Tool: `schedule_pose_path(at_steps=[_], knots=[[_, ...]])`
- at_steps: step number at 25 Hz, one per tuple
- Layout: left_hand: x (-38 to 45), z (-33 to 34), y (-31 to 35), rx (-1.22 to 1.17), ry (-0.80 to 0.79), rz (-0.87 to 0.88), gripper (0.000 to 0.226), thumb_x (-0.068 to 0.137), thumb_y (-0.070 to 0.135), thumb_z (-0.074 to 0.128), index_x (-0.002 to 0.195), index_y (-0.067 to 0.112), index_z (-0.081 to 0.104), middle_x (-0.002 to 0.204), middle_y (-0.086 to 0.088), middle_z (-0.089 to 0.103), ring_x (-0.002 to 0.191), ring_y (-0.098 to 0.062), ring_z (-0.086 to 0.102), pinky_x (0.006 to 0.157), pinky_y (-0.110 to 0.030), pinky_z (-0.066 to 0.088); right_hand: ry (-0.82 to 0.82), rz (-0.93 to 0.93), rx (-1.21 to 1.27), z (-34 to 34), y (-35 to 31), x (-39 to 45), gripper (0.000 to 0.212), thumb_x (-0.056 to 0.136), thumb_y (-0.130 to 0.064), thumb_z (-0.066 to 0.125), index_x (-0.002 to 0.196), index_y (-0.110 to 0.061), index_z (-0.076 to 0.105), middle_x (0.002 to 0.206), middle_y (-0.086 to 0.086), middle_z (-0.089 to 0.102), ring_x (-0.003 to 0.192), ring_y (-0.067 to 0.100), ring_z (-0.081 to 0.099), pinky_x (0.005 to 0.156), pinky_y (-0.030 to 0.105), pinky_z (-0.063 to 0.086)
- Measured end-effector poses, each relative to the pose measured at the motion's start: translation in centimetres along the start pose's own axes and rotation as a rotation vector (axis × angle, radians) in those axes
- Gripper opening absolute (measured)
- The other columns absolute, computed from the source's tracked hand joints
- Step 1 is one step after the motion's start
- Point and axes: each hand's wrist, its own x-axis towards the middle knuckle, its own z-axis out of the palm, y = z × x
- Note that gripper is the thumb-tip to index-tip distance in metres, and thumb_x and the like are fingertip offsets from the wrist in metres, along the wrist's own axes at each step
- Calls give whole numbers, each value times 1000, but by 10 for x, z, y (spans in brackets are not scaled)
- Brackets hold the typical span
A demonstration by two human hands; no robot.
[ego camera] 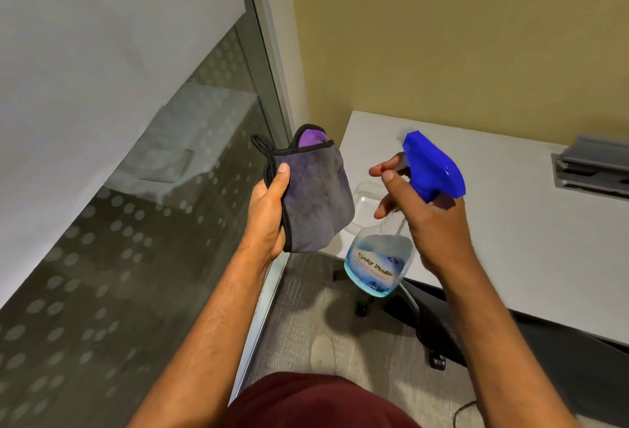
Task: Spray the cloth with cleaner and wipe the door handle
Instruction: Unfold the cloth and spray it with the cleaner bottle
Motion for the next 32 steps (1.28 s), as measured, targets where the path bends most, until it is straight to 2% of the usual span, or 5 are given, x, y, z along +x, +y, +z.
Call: schedule_pose_path(at_steps=[7,15,22,29,32], knots=[[-5,-2,1,19,-20,27,36,97,40,64,122,16,72,123,-13,76,116,-29,73,90,-42,62,-142,102,-97,31,6,-36,6,95,-31,75,94,-29,69,80,-2,69,58,9,62,56,17,51],[-12,-5,-1,12,-26,16,44,97,43,62,128,12,69,126,-14,75,118,-31,72,90,-40,62,-86,157,-341,36,10,-45,64,82,-78,62,96,-16,70,62,14,61,49,22,61,57,32,51],[-12,-10,-3,17,-35,15,45,97,46,62,128,14,69,126,-13,75,118,-31,72,89,-41,62,-80,119,-298,40,10,-49,43,83,-75,64,100,-35,66,75,2,66,56,19,62,55,27,53],[-9,-17,0,-42,-33,19,34,98,42,65,119,17,75,123,-11,76,114,-26,74,86,-37,62,11,174,-294,32,16,-37,54,85,-71,63,80,-17,61,57,11,64,46,18,61,60,39,55],[-9,-19,3,-75,-45,14,35,99,41,65,120,15,74,123,-11,76,115,-26,73,86,-38,62,25,173,-226,28,17,-34,30,85,-71,64,92,-42,69,70,11,67,46,14,60,57,30,56]])
